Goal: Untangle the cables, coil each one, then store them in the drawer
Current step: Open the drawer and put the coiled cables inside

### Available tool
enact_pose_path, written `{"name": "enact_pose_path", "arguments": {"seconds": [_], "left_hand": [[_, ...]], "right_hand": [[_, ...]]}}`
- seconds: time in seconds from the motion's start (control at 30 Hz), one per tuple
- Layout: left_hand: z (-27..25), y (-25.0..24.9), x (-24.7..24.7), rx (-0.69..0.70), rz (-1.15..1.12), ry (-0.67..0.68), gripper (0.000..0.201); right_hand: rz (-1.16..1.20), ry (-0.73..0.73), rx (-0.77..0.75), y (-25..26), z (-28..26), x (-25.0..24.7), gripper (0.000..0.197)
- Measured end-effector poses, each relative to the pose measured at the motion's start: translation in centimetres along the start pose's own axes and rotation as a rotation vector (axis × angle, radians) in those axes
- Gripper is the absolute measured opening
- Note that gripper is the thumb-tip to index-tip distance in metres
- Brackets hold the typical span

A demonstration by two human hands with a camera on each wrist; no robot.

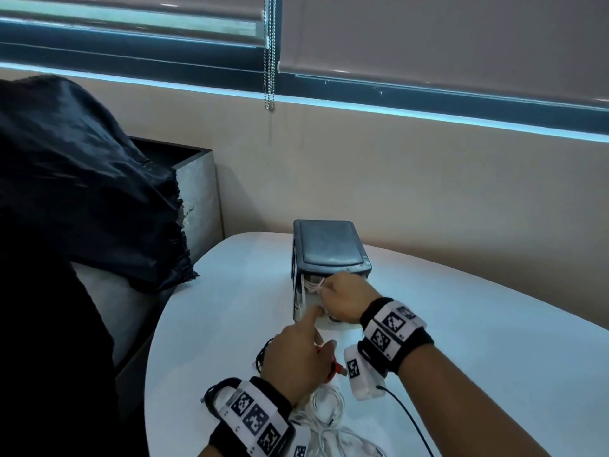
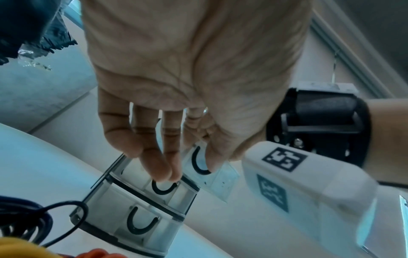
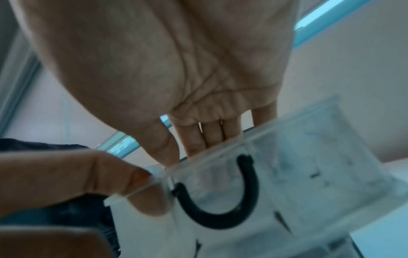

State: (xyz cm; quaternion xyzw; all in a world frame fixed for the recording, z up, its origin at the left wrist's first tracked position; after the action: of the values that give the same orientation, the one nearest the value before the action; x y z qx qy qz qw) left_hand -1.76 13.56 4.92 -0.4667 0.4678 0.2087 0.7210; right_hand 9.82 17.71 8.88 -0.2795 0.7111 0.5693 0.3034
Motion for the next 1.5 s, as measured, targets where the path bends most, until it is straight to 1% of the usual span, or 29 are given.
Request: {"name": "enact_pose_path", "arguments": {"seconds": [0.07, 0.13, 0.23, 0.27, 0.33, 0.43, 0.47, 0.5, 0.53, 0.57, 0.6, 0.63, 0.7, 0.77, 0.87, 0.9, 0.97, 1.0, 1.03, 1.1, 1.17, 1.23, 1.3, 1.33, 1.37, 1.4, 1.43, 1.47, 1.5], "left_hand": [[0.3, 0.4, 0.1, -0.016, 0.012, 0.01, 0.042], [0.6, 0.8, 0.2, -0.028, 0.006, 0.013, 0.042], [0.6, 0.8, -0.2, -0.014, 0.012, -0.012, 0.039], [0.7, 0.7, -0.6, -0.025, 0.011, -0.042, 0.035], [1.0, 0.7, -2.1, -0.067, 0.045, -0.155, 0.025], [1.8, -0.8, -4.4, -0.004, 0.204, -0.384, 0.027], [2.3, -1.5, -4.5, 0.032, 0.284, -0.394, 0.027], [2.9, -2.1, -4.2, 0.062, 0.384, -0.341, 0.027], [3.5, -2.6, -3.6, 0.084, 0.488, -0.258, 0.028], [4.1, -3.1, -3.0, 0.104, 0.574, -0.177, 0.028], [4.5, -3.5, -2.7, 0.129, 0.631, -0.121, 0.028], [4.8, -4.0, -2.5, 0.158, 0.666, -0.077, 0.029], [5.5, -4.4, -1.8, 0.204, 0.692, 0.025, 0.03], [6.2, -4.1, -1.0, 0.212, 0.675, 0.141, 0.032], [7.0, -2.9, 0.1, 0.187, 0.645, 0.268, 0.04], [7.2, -2.6, 0.3, 0.176, 0.632, 0.297, 0.039], [7.2, -2.3, 0.5, 0.16, 0.596, 0.314, 0.035], [7.1, -2.2, 0.6, 0.153, 0.574, 0.31, 0.035], [7.0, -2.1, 0.6, 0.15, 0.552, 0.305, 0.036], [6.9, -2.0, 0.7, 0.157, 0.526, 0.295, 0.038], [6.6, -2.1, 0.7, 0.17, 0.509, 0.286, 0.04], [6.5, -2.1, 0.6, 0.175, 0.494, 0.278, 0.042], [6.3, -2.4, 0.3, 0.179, 0.472, 0.252, 0.041], [6.1, -2.8, -0.3, 0.186, 0.453, 0.195, 0.038], [5.6, -3.4, -1.4, 0.195, 0.423, 0.09, 0.034], [4.7, -3.9, -2.7, 0.2, 0.369, -0.044, 0.028], [3.4, -4.4, -4.0, 0.202, 0.293, -0.157, 0.023], [1.8, -4.6, -4.3, 0.199, 0.218, -0.186, 0.019], [0.1, -4.8, -4.0, 0.203, 0.158, -0.138, 0.018]], "right_hand": [[0.001, -0.035, -0.049, 0.2, -0.7, -0.6, 0.031], [-0.038, -0.174, -0.153, 0.3, -2.9, -1.7, 0.027], [0.094, -0.426, -0.282, -1.0, -9.7, -2.3, 0.02], [0.12, -0.465, -0.279, -2.0, -12.1, -2.0, 0.028], [0.077, -0.414, -0.173, -4.6, -15.4, 0.0, 0.044], [-0.097, -0.124, 0.042, -8.4, -17.3, 4.2, 0.057], [-0.118, -0.026, 0.084, -9.1, -17.5, 5.5, 0.062], [-0.154, 0.057, 0.112, -9.6, -17.6, 6.5, 0.062], [-0.198, 0.113, 0.119, -9.7, -17.5, 7.5, 0.054], [-0.251, 0.142, 0.113, -9.6, -17.2, 8.3, 0.039], [-0.298, 0.146, 0.093, -9.3, -17.0, 8.8, 0.022], [-0.323, 0.139, 0.082, -9.2, -16.8, 9.3, 0.013], [-0.329, 0.143, 0.08, -8.9, -16.6, 9.8, 0.013], [-0.339, 0.157, 0.082, -8.7, -16.4, 10.1, 0.022], [-0.37, 0.12, 0.099, -8.7, -16.4, 10.2, 0.031], [-0.366, 0.115, 0.103, -8.7, -16.4, 10.3, 0.035], [-0.322, 0.158, 0.114, -8.8, -16.4, 10.7, 0.053], [-0.311, 0.192, 0.13, -9.0, -16.4, 10.8, 0.06], [-0.308, 0.207, 0.147, -9.0, -16.5, 10.6, 0.058], [-0.306, 0.195, 0.152, -8.9, -16.7, 10.0, 0.046], [-0.299, 0.17, 0.128, -9.1, -16.9, 9.6, 0.041], [-0.292, 0.179, 0.088, -9.3, -17.1, 9.5, 0.049], [-0.251, 0.196, 0.055, -9.5, -17.3, 9.4, 0.069], [-0.217, 0.199, 0.055, -9.6, -17.5, 9.0, 0.082], [-0.17, 0.193, 0.072, -9.9, -17.6, 8.4, 0.094], [-0.107, 0.185, 0.105, -10.5, -17.8, 7.7, 0.102], [-0.028, 0.174, 0.146, -11.2, -18.1, 7.0, 0.105], [0.056, 0.157, 0.183, -12.0, -18.3, 6.5, 0.102], [0.12, 0.137, 0.209, -12.8, -18.5, 6.1, 0.094]]}}
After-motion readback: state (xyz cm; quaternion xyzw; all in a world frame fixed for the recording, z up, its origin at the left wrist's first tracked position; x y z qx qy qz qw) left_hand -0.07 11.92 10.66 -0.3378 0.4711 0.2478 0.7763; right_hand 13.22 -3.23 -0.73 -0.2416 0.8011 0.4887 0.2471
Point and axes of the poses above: each hand's wrist, its own z-axis towards the middle knuckle, its own x-axis out of the palm, y = z × x, the point moved 8 cm from there along z, towards the middle knuckle, and after that the axes turned 14 degrees about z, right-handed, at the moved point
